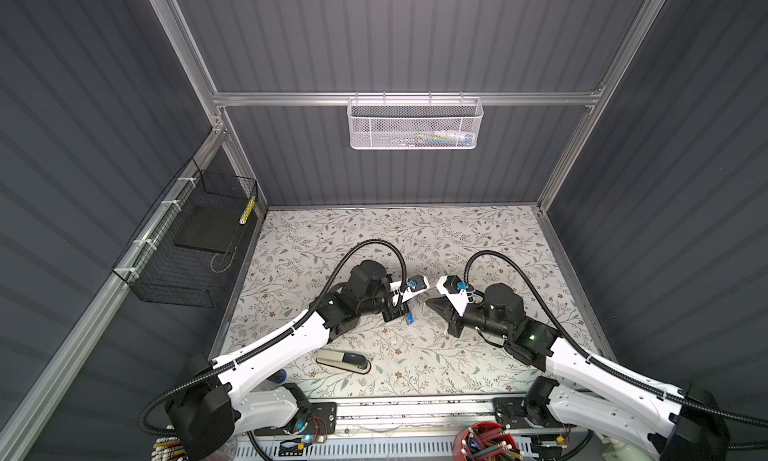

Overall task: Put the keys on the keyring
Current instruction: 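Lift the key and bring it to the plate's split ring held by the left gripper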

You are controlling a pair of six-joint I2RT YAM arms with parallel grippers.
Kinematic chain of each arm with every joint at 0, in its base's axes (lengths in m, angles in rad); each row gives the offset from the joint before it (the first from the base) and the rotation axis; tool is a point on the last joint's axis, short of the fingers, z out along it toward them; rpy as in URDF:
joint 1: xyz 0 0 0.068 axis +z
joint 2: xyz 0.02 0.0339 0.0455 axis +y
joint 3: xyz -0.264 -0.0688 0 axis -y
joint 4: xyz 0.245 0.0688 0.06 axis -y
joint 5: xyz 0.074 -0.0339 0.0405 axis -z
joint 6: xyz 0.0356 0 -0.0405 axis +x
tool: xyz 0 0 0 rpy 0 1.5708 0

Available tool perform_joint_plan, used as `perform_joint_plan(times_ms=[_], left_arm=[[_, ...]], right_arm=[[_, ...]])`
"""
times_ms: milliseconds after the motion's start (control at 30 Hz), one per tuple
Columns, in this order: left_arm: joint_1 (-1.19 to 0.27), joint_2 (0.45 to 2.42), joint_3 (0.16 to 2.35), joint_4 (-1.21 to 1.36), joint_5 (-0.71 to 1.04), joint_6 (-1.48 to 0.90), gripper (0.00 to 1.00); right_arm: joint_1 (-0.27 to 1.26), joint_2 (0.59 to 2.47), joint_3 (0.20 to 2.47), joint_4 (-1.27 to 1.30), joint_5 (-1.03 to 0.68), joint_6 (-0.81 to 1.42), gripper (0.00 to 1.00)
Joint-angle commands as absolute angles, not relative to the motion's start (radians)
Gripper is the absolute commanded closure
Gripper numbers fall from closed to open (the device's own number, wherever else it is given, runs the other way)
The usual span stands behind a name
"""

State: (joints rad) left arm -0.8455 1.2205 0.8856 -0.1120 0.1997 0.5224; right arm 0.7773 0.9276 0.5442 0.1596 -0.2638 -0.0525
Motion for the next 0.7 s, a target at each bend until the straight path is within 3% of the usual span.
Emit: perform_joint_plan(times_ms=[0,667], left_arm=[[-0.862,1.220,0.918,-0.106,0.188,0.518,1.00],[-0.883,1.181,0.898,-0.129,0.208,0.540,1.00]], right_arm=[[0.779,0.944,0.557,0.205,-0.260,-0.026,1.00],[0.779,0.982,0.552,0.256,-0.167,0.065,1.00]])
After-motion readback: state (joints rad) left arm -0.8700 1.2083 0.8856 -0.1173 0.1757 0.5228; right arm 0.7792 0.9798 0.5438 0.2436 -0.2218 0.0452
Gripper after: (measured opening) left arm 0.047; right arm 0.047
